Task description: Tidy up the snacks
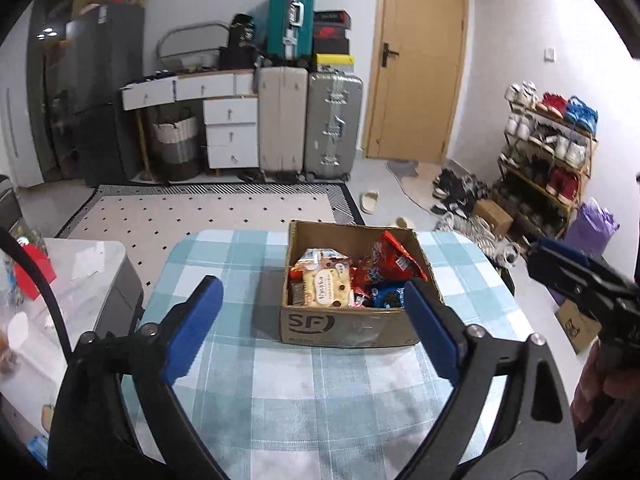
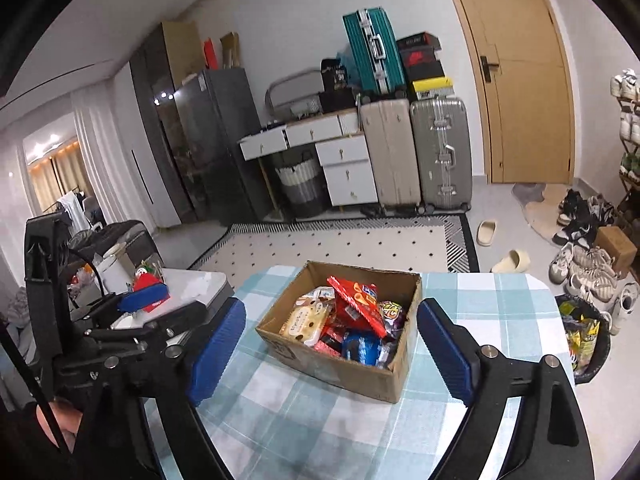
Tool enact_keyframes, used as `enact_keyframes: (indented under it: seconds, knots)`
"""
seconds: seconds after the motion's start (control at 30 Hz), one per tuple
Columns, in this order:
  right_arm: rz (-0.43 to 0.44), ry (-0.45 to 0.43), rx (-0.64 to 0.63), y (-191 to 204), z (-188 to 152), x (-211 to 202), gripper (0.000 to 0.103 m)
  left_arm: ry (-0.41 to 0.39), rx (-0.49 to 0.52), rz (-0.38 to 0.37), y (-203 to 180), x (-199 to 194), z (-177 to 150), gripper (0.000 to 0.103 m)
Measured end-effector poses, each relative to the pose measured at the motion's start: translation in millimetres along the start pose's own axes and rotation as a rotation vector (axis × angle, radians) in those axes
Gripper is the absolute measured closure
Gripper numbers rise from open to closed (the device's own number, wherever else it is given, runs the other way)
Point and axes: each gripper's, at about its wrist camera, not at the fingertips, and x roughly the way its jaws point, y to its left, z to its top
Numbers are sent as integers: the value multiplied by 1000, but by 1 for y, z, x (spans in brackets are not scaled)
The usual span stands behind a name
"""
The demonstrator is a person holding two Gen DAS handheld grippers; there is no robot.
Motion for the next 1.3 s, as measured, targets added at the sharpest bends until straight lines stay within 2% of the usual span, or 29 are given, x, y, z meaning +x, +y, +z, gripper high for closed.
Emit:
enact_keyframes:
  seconds: [0.13, 0.37, 0.57, 0.83, 1.1, 1.17, 1.3]
  knots:
    - [21, 5, 26, -5, -24, -14, 11, -76, 28, 37, 1, -25, -17, 2]
    - [-20, -58, -13, -8, -64, -48, 7, -136, 64, 74, 1, -57, -48, 1]
    - [-25, -135, -19, -9, -95, -77, 2, -144, 72, 105, 3, -76, -70, 1]
    - [-52, -168, -66, -6, -138, -103, 1, -166, 59, 145, 13, -94, -105, 1]
    - [-75, -170, -60, -1, -178, -119, 1, -178, 45, 168, 28, -99, -134, 1]
    - [-74, -177, -58, 0, -190, -121, 1, -215, 60, 193, 29, -95, -147, 1]
    - [-109, -186, -117, 4, -205, -111, 1, -206, 72, 223, 29, -74, -164, 1]
